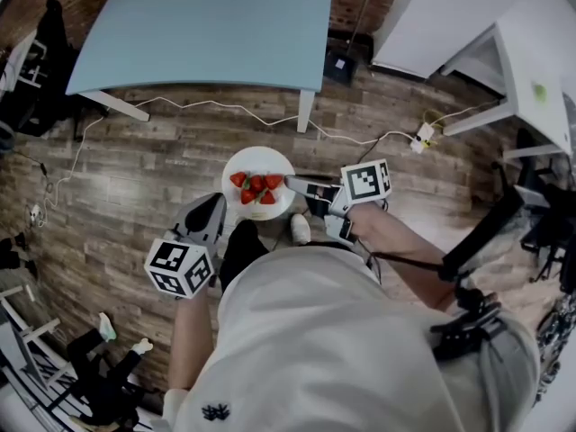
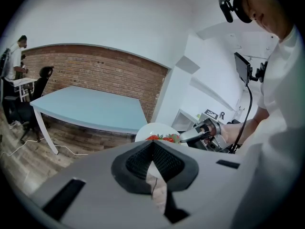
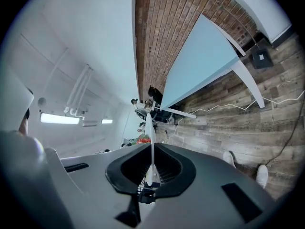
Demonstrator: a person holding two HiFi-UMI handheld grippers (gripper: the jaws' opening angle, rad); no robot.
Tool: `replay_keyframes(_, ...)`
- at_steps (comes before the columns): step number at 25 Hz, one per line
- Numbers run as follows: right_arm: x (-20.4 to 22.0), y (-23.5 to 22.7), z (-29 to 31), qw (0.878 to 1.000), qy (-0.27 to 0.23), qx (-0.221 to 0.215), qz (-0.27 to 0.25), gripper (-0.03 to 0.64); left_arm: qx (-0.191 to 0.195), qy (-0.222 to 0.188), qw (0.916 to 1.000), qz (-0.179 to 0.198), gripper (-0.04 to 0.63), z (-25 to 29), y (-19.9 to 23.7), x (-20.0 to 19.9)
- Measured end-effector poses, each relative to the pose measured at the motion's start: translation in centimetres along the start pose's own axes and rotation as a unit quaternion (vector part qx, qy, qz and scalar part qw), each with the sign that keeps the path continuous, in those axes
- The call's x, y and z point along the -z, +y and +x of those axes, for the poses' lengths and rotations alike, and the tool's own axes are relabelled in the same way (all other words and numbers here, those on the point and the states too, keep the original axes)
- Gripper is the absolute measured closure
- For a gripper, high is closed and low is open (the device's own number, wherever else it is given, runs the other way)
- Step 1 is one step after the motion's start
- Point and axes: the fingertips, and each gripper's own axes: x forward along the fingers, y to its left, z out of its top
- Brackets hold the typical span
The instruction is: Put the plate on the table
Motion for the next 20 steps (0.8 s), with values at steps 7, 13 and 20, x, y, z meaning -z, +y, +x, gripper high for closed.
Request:
replay_keyframes(7,-4.4,-2.1,2.7,0.999,-0.027,0.041,0.005,0.598,0.032,0.012,0.9990,0.030,0.595,3.1,3.8,-2.3)
replay_keyframes(13,-8.7,-2.2,8.9,0.997,-0.047,0.054,-0.007,0.597,0.051,0.012,0.9974,0.050,0.595,3.3,11.0,-5.4)
replay_keyframes(20,-13.6,-2.1,18.4,0.995,-0.062,0.078,-0.006,0.598,0.061,0.023,0.9957,0.065,0.595,1.6,21.4,-8.7)
